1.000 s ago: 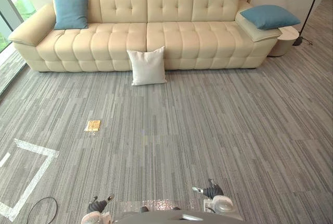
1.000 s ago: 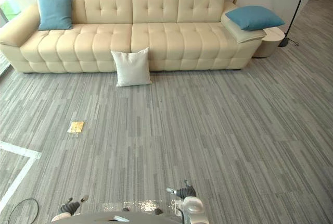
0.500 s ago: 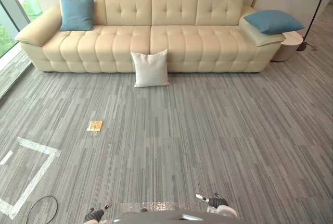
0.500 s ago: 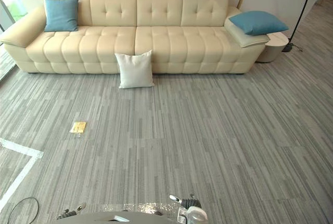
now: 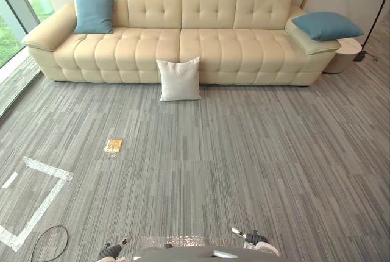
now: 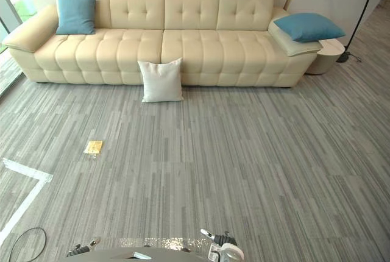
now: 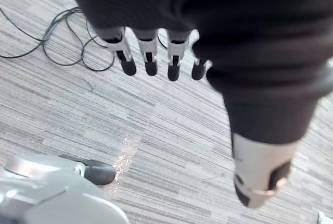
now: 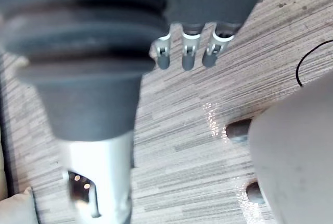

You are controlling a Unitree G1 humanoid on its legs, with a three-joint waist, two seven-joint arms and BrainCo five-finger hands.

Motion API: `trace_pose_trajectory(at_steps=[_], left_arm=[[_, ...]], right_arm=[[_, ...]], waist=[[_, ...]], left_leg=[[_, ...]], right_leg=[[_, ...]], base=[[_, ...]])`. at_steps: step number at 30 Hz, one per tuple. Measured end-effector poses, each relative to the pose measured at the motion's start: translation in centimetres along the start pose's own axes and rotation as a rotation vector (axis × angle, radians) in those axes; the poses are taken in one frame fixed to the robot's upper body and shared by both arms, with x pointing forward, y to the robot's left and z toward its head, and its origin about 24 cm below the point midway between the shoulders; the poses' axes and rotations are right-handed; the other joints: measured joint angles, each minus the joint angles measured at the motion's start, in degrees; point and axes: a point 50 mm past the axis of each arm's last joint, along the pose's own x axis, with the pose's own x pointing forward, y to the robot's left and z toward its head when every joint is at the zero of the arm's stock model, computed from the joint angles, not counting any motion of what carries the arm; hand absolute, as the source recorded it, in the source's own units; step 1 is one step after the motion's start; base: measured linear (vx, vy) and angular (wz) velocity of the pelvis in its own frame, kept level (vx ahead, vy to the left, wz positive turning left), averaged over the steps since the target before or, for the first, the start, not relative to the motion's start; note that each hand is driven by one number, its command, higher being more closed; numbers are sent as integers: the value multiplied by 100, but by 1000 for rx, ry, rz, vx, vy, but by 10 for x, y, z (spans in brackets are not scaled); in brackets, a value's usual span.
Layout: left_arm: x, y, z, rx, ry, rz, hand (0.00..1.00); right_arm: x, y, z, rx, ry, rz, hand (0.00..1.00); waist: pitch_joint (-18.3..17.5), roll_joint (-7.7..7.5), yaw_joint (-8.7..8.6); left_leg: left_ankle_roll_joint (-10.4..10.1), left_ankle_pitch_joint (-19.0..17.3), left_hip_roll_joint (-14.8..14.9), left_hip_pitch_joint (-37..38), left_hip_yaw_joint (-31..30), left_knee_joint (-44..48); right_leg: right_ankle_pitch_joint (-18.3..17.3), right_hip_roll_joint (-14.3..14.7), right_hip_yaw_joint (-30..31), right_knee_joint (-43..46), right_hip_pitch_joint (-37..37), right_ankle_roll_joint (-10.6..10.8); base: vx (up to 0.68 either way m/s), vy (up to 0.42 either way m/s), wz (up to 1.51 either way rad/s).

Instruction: Pick up cushions and gather them together orderly.

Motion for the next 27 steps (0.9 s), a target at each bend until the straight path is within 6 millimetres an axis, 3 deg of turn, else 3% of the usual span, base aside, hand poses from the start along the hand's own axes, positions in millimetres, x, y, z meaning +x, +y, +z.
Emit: trace_pose_trajectory(at_steps=[16,21,23,24,27], left_arm=[[1,2,2,-13,-4,7,0],[1,0,9,-16,-24,3,0],[2,1,15,-14,-39,5,0],[2,0,20,-16,-56,3,0],[2,-1,24,-35,-70,3,0]], right_arm=[[-1,-2,-4,82,17,-25,0],[-1,-2,-2,89,5,-29,0],[-1,2,3,102,-17,-21,0],[-2,3,6,100,-37,-16,0],[-2,4,8,79,-49,-10,0]], waist=[[13,-59,14],[69,-63,8],[168,-76,-34],[246,-87,-21],[317,-96,53]], left_leg=[[-19,-19,2,-90,-28,0],[-77,-92,49,-161,48,12],[-157,-318,183,-378,480,434],[-182,-622,309,-642,634,1113],[-286,-982,552,-1179,837,2424]], right_leg=[[-37,-11,-101,0,-47,-4],[-233,-13,-159,318,-248,-39],[-447,-86,-363,630,-358,-61],[-641,-122,-425,912,-496,-74],[-1027,-126,-449,1364,-635,-138]], base=[[-4,-3,1],[-3,-13,4],[18,-43,40],[20,-60,39],[59,-54,12]])
